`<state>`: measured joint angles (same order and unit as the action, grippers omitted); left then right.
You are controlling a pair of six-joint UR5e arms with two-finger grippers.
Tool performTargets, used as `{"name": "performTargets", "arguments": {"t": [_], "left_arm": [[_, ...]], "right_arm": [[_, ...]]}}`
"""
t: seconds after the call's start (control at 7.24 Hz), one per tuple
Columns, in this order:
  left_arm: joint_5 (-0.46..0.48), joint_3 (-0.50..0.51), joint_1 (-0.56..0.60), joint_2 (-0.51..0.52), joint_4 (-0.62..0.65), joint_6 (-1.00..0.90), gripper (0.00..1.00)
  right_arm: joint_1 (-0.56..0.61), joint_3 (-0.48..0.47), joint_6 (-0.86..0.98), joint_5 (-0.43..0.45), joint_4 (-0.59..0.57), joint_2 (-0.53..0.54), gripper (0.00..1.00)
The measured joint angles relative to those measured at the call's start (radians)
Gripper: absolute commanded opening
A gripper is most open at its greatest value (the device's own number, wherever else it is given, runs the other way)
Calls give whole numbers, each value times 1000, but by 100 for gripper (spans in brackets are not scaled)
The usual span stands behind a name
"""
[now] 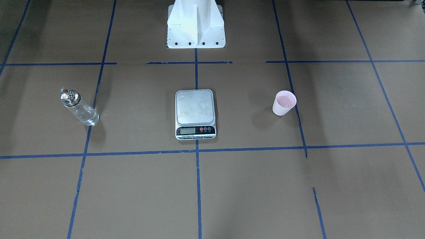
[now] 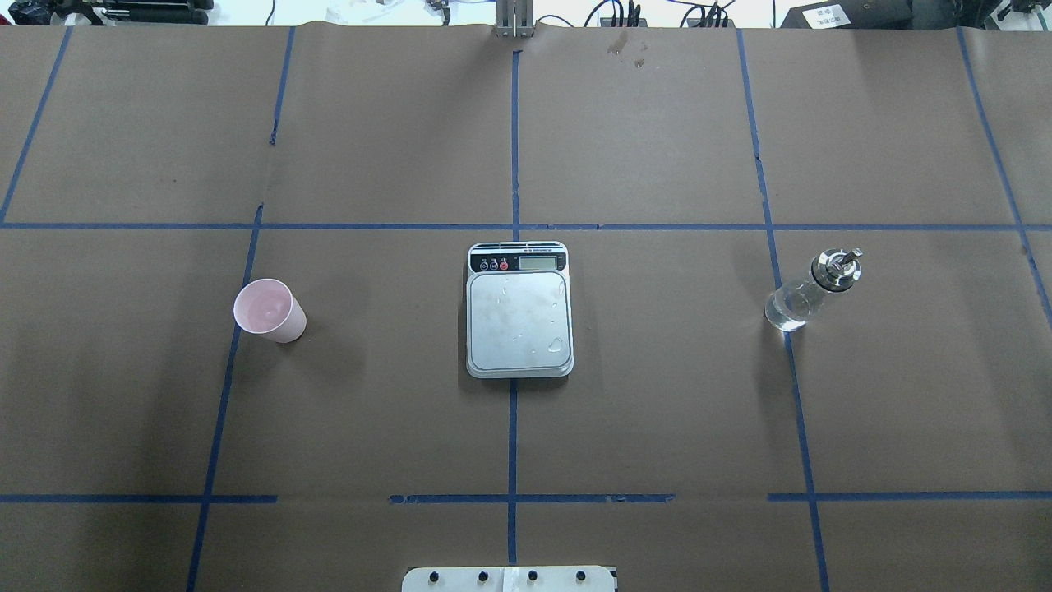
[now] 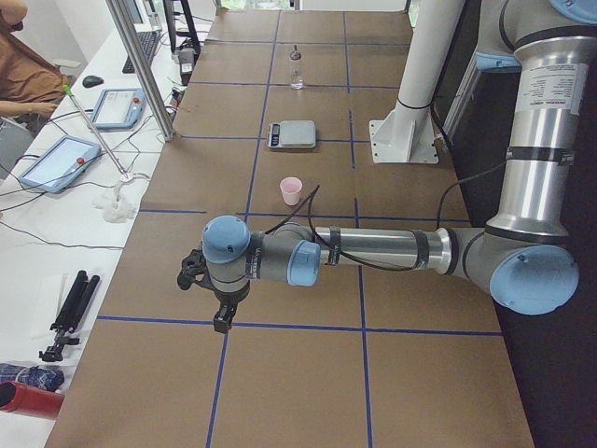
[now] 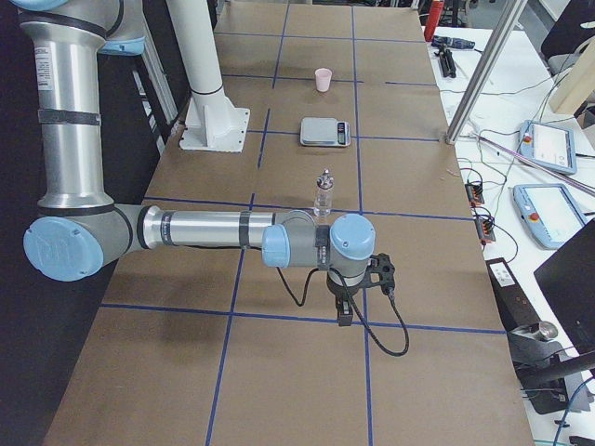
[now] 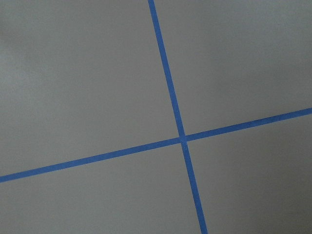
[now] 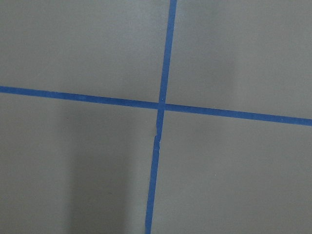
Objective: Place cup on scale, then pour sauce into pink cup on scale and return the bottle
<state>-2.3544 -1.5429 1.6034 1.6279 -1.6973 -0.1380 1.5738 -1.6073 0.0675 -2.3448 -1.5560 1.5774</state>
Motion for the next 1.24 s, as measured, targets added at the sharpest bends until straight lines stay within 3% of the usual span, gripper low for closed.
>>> {"name": "performTargets", "arguments": {"t": [0.41,0.69,0.97,1.24], "left_arm": [[-2,-84,8,-75,0,-3,100],[-2,-298,3,-118,43,19,100],[-5,-455,-45,-63,76,149,100],[-7,-504,-154,-12,69,256,100]], "right_arm": [[1,-11,-1,-4,-4,0,100],[2,-18,-2,-7,-7,-1,100],[2,-23,-2,-3,-5,-3,100],[2,-46,-4,-10,0,-11,100]]}}
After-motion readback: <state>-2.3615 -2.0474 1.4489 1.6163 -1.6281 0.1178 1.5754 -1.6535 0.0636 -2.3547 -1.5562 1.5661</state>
